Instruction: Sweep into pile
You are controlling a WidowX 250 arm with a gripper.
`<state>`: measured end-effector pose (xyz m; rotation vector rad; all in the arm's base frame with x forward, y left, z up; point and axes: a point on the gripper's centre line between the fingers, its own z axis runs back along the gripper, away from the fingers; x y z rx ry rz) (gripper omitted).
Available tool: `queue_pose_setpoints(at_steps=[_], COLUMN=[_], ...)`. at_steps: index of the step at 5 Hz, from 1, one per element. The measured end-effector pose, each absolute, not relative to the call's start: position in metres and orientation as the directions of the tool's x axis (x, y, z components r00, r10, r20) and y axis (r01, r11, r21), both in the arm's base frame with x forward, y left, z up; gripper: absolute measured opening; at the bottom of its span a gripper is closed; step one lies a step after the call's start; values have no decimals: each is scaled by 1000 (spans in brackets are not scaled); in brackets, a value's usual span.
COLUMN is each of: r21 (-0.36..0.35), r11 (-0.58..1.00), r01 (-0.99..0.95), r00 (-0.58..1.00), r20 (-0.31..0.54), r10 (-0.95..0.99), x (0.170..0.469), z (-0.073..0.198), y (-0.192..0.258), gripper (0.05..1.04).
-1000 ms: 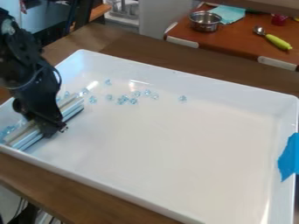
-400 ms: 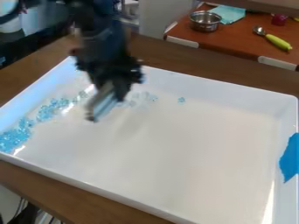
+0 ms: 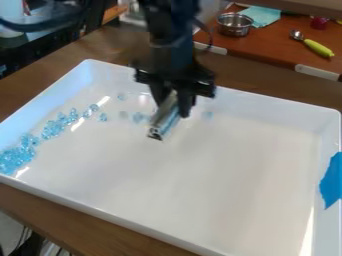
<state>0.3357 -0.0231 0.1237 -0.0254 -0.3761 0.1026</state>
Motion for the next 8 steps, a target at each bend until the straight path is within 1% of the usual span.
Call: queue_pose_setpoints(at_steps=[1, 2, 3, 4, 5, 6, 8], r21=[-36, -39, -63, -53, -31, -25, -19], r11=[996, 998, 998, 998, 999, 998, 994], r01=[-86, -56, -28, -31, -44, -52, -110], r00=[930, 926, 912, 913, 925, 935, 942], r20=[356, 372, 406, 405, 376, 350, 316], r10=[93, 66, 51, 50, 52, 57, 111], x=[342, 348, 354, 355, 356, 355, 352], z=[113, 104, 107, 102, 89, 87, 86], y=[-33, -43, -49, -48, -45, -38, -4], gripper=[378, 378, 378, 378, 378, 378, 378])
